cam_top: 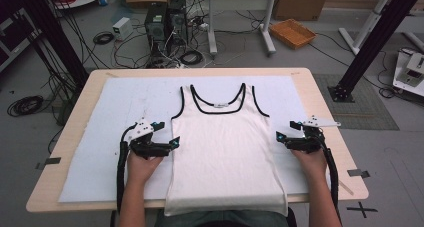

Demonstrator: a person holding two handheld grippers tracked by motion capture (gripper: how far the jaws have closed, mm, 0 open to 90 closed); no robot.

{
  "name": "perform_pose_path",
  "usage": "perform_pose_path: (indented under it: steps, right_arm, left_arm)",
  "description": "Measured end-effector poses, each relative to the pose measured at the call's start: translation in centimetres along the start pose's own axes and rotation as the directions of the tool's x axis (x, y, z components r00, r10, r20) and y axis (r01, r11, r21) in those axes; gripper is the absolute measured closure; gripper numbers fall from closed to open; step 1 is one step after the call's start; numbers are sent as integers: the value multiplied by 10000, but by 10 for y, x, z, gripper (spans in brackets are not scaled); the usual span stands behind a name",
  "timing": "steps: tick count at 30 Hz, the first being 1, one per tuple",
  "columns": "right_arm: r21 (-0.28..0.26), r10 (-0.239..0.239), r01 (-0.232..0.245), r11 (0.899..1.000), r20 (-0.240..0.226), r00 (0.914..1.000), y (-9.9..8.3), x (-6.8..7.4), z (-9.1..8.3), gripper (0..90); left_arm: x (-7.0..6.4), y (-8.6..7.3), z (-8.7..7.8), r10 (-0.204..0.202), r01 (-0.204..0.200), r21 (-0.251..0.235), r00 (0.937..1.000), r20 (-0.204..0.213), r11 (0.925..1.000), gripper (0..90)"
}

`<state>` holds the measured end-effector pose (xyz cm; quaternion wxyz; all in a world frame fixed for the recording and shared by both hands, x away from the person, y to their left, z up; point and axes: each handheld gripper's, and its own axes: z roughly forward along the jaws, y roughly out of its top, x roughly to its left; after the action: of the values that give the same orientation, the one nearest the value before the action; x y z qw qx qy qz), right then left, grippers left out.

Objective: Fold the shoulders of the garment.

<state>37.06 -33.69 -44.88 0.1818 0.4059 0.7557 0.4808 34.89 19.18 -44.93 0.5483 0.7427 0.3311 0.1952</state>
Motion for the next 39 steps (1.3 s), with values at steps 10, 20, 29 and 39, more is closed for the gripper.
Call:
perform_pose_path:
  steps: [10,20,29,39]
  right_arm:
    - [118,-143,142,9998,37,9999,0,1,1,188]
    - [815,-284,270,9963,167,9995,7,2,9,188]
    - [1175,-598,583,9914,88,9982,53,-2,27,188]
    - [1936,-401,438,9801,-230,9989,93,-10,65,188]
  left_arm:
    - [-1,1,2,-54,59,228,9997,-244,9997,140]
    - [1,1,2,-187,195,231,9991,-378,9995,143]
    - [0,1,2,-147,155,178,9990,-433,9997,143]
    - [0,1,2,-139,148,201,9991,-410,9997,143]
